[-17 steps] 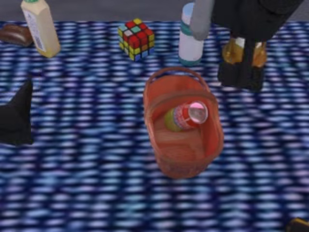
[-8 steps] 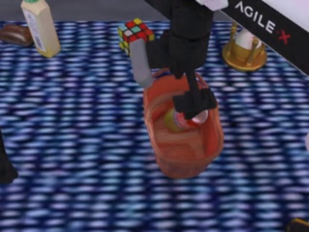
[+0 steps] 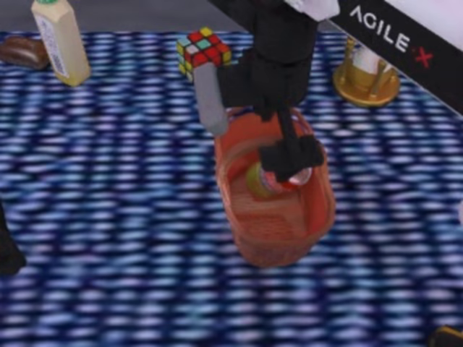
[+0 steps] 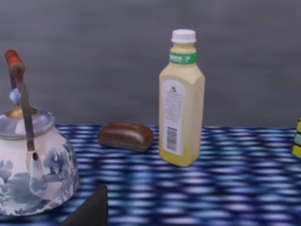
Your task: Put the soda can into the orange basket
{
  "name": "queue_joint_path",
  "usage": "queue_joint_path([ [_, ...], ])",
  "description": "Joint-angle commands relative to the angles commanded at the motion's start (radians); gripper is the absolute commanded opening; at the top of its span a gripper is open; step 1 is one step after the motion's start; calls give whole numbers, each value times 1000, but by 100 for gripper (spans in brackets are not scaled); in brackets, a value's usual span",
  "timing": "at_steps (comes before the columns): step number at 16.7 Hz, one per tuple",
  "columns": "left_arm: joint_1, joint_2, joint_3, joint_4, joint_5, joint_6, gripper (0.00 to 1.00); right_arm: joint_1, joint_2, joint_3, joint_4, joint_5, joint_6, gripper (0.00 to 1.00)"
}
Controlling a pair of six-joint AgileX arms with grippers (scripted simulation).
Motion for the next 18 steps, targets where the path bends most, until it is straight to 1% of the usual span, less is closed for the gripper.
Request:
queue_joint_path([
  [4,0,0,0,0,0,0,100,2,-23,-94,70,0,1,100],
  [8,0,0,0,0,0,0,100,2,-26,-107,80,0,2,100],
  [18,0,0,0,0,0,0,100,2,-26,-107,80,0,2,25],
])
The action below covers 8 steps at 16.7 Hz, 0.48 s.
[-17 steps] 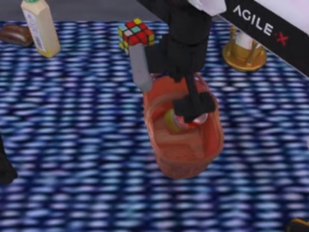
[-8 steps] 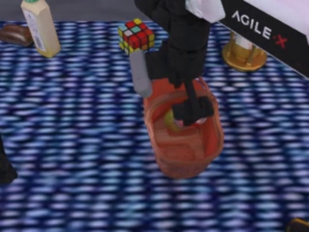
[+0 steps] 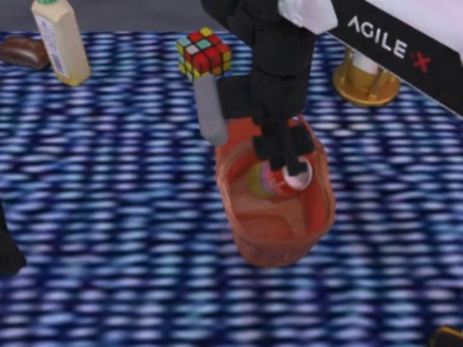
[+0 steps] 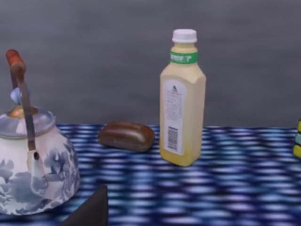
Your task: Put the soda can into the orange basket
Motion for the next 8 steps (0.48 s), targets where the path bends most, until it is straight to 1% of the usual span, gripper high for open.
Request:
queue_joint_path([
  [3,0,0,0,0,0,0,100,0,0,0,0,0,0,2],
  [4,0,0,0,0,0,0,100,0,0,0,0,0,0,0],
  [8,0,0,0,0,0,0,100,0,0,0,0,0,0,0],
])
